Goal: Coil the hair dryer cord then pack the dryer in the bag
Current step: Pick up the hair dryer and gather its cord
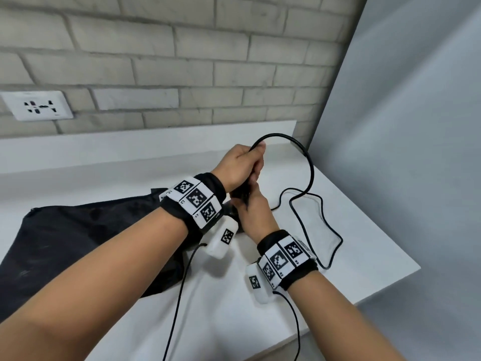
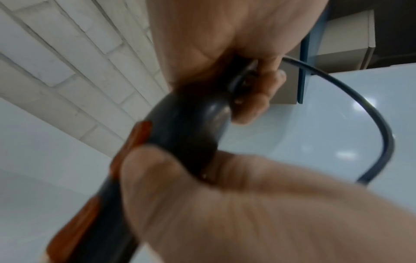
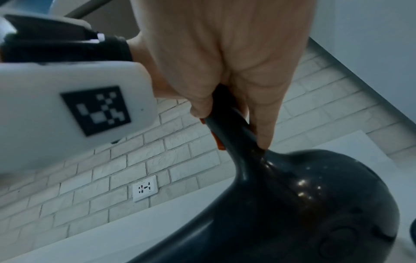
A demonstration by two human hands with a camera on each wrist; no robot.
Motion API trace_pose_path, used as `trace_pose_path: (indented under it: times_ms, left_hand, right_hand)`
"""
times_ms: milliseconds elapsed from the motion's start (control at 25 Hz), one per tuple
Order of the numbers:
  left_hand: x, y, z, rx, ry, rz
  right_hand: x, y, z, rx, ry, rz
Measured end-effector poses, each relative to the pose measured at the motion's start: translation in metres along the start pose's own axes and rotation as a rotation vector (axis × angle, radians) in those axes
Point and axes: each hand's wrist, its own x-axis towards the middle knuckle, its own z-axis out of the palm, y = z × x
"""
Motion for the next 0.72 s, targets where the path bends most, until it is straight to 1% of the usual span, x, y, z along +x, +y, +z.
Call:
trace_pose_path:
  times_ms: [80, 240, 280, 320, 360, 400, 480, 520, 560, 600, 640, 680, 720]
  left_hand:
    - [0.002, 0.015, -0.008, -0.041, -0.010, -0.045]
    - [0.006, 0.044, -0.017, -0.239, 0.063, -0.146]
    - [0.008, 0.047, -0.018, -0.273, 0.086, -0.171]
    - [0.009, 0.049, -0.019, -0.295, 0.104, -0.187]
    - [0.010, 0.050, -0.020, -0.306, 0.111, -0.198]
    - [0.009, 0.050, -0.021, -0.316, 0.110, -0.208]
    - [0.008, 0.050, -0.025, -0.336, 0.094, -0.227]
    - [0.007, 0.050, -0.026, -0.344, 0.079, -0.236]
    - [0.006, 0.051, -0.026, -0.346, 0.060, -0.244]
    - [0.005, 0.052, -0.026, -0.343, 0.040, -0.249]
    - [0.004, 0.053, -0.026, -0.340, 0.019, -0.252]
    - [0.003, 0.055, -0.025, -0.339, -0.002, -0.250]
    - [0.002, 0.056, -0.025, -0.338, -0.025, -0.246]
  right_hand:
    - [0.002, -0.002, -0.002, -0.036, -0.045, -0.015]
    - [0.005, -0.004, -0.005, -0.038, -0.170, -0.024]
    - [0.005, -0.006, -0.006, -0.028, -0.174, -0.038]
    - [0.003, -0.009, -0.007, -0.052, -0.135, -0.078]
    - [0.000, -0.014, -0.009, -0.094, -0.042, -0.153]
    - [-0.007, -0.020, -0.014, -0.132, 0.113, -0.255]
    - [-0.016, -0.034, -0.026, -0.247, 0.543, -0.498]
    - [-0.017, -0.040, -0.033, -0.352, 0.739, -0.543]
    - [-0.014, -0.044, -0.038, -0.405, 0.845, -0.555]
    - [-0.009, -0.048, -0.044, -0.365, 0.817, -0.570]
    - [-0.003, -0.052, -0.049, -0.233, 0.701, -0.582]
    - [0.003, -0.056, -0.053, -0.060, 0.549, -0.562]
    - [0.009, -0.059, -0.057, 0.080, 0.441, -0.513]
